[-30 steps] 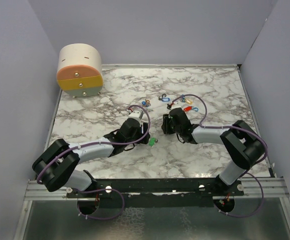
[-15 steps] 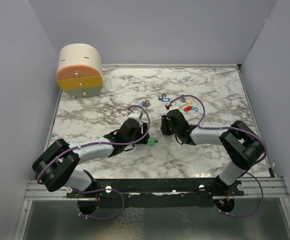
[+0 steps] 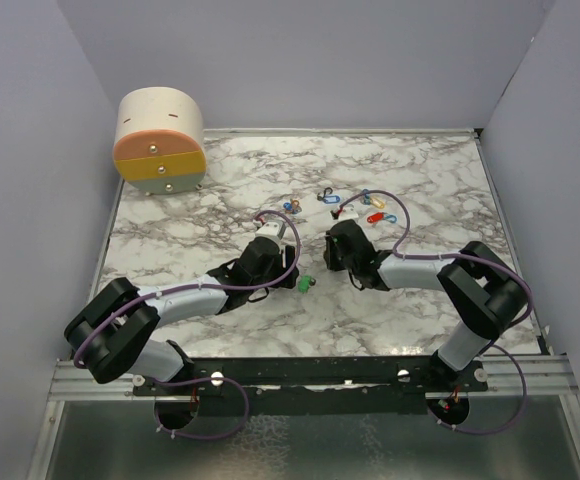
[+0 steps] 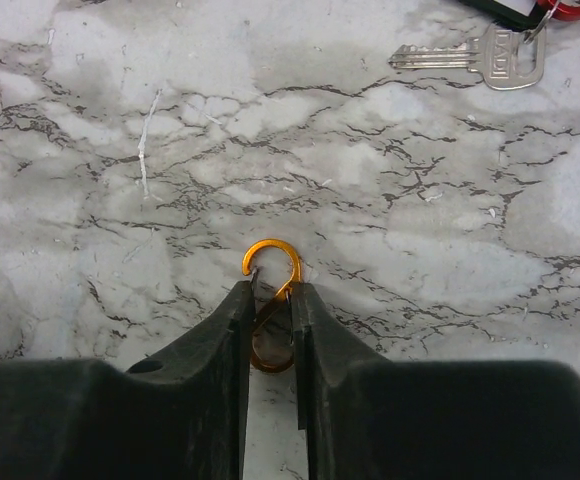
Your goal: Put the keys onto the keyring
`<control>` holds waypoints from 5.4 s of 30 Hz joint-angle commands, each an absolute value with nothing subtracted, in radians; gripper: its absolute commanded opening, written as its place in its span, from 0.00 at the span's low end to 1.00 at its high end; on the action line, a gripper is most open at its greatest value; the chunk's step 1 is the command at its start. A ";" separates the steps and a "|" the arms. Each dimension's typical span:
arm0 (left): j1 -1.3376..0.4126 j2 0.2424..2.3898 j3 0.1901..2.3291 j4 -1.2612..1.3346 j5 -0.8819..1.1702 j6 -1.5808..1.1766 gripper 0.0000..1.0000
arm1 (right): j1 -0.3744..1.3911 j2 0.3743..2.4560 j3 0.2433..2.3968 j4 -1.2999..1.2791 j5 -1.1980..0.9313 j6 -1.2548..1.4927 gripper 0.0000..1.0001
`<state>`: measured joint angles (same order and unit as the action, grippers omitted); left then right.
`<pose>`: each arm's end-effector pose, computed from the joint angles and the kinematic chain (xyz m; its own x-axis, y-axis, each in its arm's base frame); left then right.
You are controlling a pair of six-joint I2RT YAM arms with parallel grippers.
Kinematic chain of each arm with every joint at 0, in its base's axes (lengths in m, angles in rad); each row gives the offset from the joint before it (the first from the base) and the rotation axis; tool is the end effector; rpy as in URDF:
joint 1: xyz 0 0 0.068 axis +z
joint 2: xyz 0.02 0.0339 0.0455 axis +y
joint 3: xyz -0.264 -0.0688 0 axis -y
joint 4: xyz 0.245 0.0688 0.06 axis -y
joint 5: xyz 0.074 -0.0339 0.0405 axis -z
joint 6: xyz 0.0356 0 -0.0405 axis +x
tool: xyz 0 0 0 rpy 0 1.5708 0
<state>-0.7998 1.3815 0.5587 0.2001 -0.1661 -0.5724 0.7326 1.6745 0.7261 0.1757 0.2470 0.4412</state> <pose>0.1921 -0.1892 0.1704 -0.6741 -0.0728 -0.7351 0.2958 0.8853 -0.3589 0.2412 0.2053 0.1362 -0.6906 -0.0643 -0.7203 -0.2471 0.9571 0.1514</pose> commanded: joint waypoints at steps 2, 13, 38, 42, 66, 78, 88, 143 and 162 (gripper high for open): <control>-0.803 1.358 0.546 0.210 -0.188 -0.566 0.66 | 0.746 1.731 0.704 -0.006 0.273 0.462 0.09; -0.802 1.357 0.548 0.208 -0.190 -0.566 0.66 | 0.756 1.713 0.701 0.005 0.304 0.458 0.01; -0.891 1.400 0.575 0.181 -0.222 -0.570 0.65 | 0.767 1.545 0.728 -0.036 0.355 0.439 0.01; -0.908 1.427 0.585 0.195 -0.220 -0.582 0.65 | 0.768 1.511 0.723 -0.041 0.365 0.440 0.01; -0.991 1.573 0.698 0.211 -0.267 -0.601 0.61 | 0.767 1.357 0.660 -0.072 0.399 0.457 0.01; -1.009 1.583 0.671 0.168 -0.392 -0.567 0.62 | 0.767 1.361 0.657 -0.069 0.399 0.456 0.01; -1.020 1.593 0.667 0.098 -0.474 -0.550 0.62 | 0.767 1.366 0.656 -0.064 0.399 0.457 0.01; -0.995 1.320 0.626 0.071 -0.584 -0.605 0.72 | 0.781 1.515 0.688 0.041 0.233 0.437 0.01; -0.961 1.133 0.505 0.062 -0.583 -0.626 0.77 | 0.880 1.696 0.852 0.035 0.246 0.460 0.01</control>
